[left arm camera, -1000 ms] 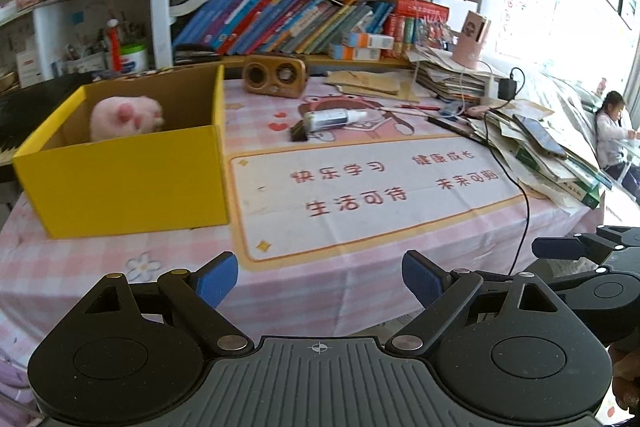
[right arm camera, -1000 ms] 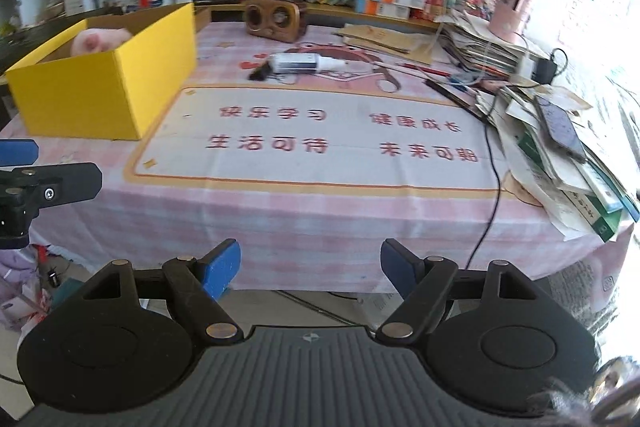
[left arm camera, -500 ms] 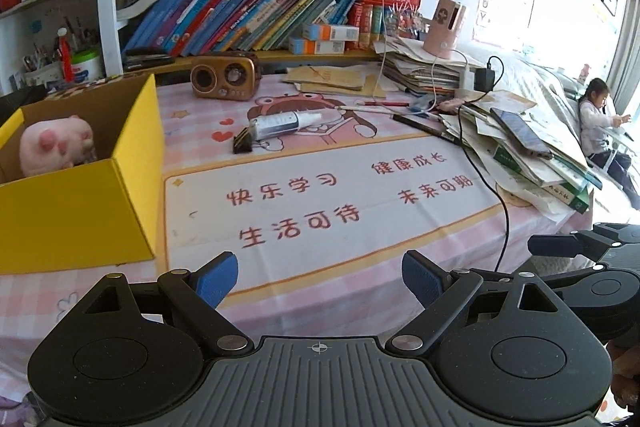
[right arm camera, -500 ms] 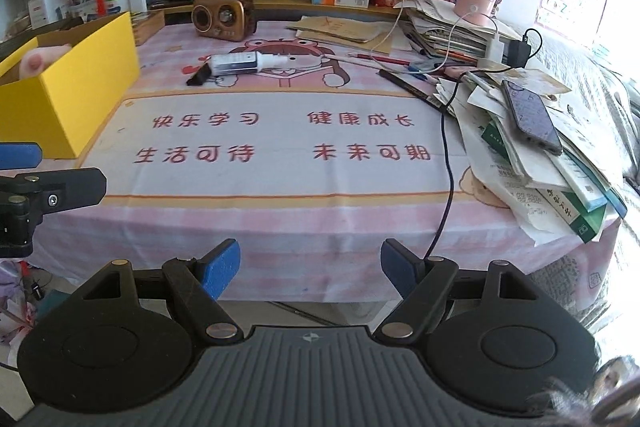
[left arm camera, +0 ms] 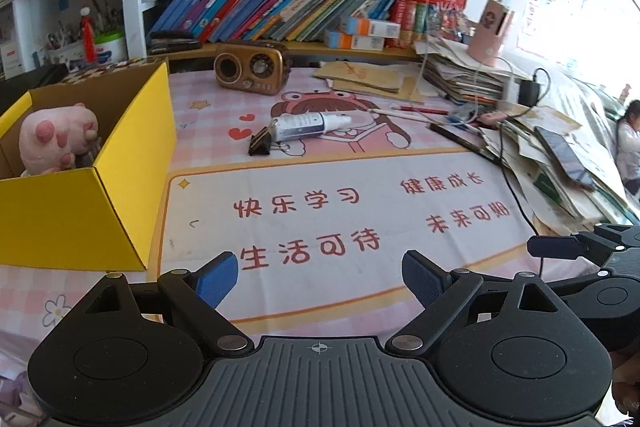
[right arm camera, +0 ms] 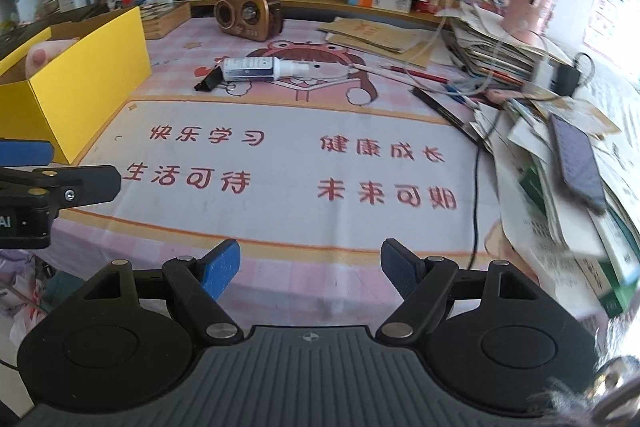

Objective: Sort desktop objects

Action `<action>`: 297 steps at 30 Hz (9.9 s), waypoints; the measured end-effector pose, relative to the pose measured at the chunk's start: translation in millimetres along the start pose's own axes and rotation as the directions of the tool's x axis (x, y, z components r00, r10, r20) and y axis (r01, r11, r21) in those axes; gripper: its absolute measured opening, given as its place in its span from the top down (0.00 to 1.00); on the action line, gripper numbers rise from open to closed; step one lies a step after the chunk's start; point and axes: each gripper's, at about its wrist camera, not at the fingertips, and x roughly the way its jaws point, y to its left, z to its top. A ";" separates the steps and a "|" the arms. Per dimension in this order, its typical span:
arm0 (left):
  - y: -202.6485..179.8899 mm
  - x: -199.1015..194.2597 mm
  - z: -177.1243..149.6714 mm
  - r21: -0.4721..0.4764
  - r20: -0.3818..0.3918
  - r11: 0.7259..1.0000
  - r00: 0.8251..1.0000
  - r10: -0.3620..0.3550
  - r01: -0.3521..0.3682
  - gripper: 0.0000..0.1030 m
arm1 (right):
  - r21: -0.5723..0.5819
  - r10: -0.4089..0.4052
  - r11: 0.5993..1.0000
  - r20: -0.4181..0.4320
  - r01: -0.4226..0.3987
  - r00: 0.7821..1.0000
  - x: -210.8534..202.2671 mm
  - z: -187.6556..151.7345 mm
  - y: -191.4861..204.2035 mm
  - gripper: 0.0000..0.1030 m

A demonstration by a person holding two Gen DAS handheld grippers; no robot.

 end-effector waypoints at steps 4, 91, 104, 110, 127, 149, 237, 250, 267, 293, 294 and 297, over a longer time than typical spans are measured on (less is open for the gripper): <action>-2.7 9.0 5.4 -0.026 -0.003 0.999 1.000 0.029 -0.029 0.11 | -0.034 0.040 0.999 -0.001 -0.040 0.999 11.0 10.8 -6.2 0.26; 17.3 192.6 117.8 0.130 -0.031 0.973 0.980 0.195 -0.189 0.93 | -0.316 0.347 0.868 -0.168 -0.384 0.923 241.8 193.7 -18.3 0.70; 15.1 146.7 97.9 0.033 0.007 0.984 0.985 0.173 -0.173 0.94 | -0.169 0.365 0.910 -0.104 -0.378 0.925 191.8 168.0 -34.1 0.71; 10.6 119.5 88.0 -0.006 0.038 0.988 0.988 0.153 -0.153 0.93 | -0.156 0.371 0.911 -0.090 -0.381 0.924 158.4 152.8 -37.5 0.71; 18.9 27.4 61.3 -0.077 0.145 0.996 0.987 0.065 -0.054 0.94 | -0.086 0.357 0.929 -0.043 -0.359 0.933 72.4 116.9 -26.4 0.71; 92.5 -69.1 -19.9 -0.069 0.107 0.997 0.994 -0.013 0.021 0.93 | 0.011 0.310 0.951 -0.077 -0.310 0.948 -15.0 32.2 78.9 0.71; 225.2 62.0 65.0 0.022 -0.089 0.975 0.971 0.221 -0.220 0.86 | -0.504 0.339 0.792 -0.106 -0.345 0.935 177.4 231.6 277.0 0.69; 207.7 -10.9 65.8 -0.040 0.152 0.972 0.960 0.237 -0.233 0.24 | -0.315 0.383 0.889 0.115 -0.332 0.916 95.4 216.6 229.0 0.59; 173.5 -107.2 20.4 -0.033 0.298 0.976 0.930 0.216 -0.217 0.03 | -0.045 0.162 0.987 0.269 -0.156 0.949 -14.5 111.2 167.0 0.58; 132.0 -133.9 -75.4 -0.052 0.189 0.980 0.961 0.200 -0.194 0.01 | 0.086 -0.008 0.996 0.144 -0.004 0.990 -82.6 -40.8 161.3 0.44; 131.4 -133.8 -75.4 -0.054 0.186 0.980 0.962 0.200 -0.193 0.01 | 0.085 -0.011 0.996 0.140 -0.001 0.990 -83.0 -41.6 160.8 0.43; 128.8 -132.3 -76.9 -0.058 0.170 0.981 0.966 0.192 -0.185 0.01 | 0.093 -0.012 0.996 0.135 -0.001 0.991 -84.8 -45.1 158.3 0.36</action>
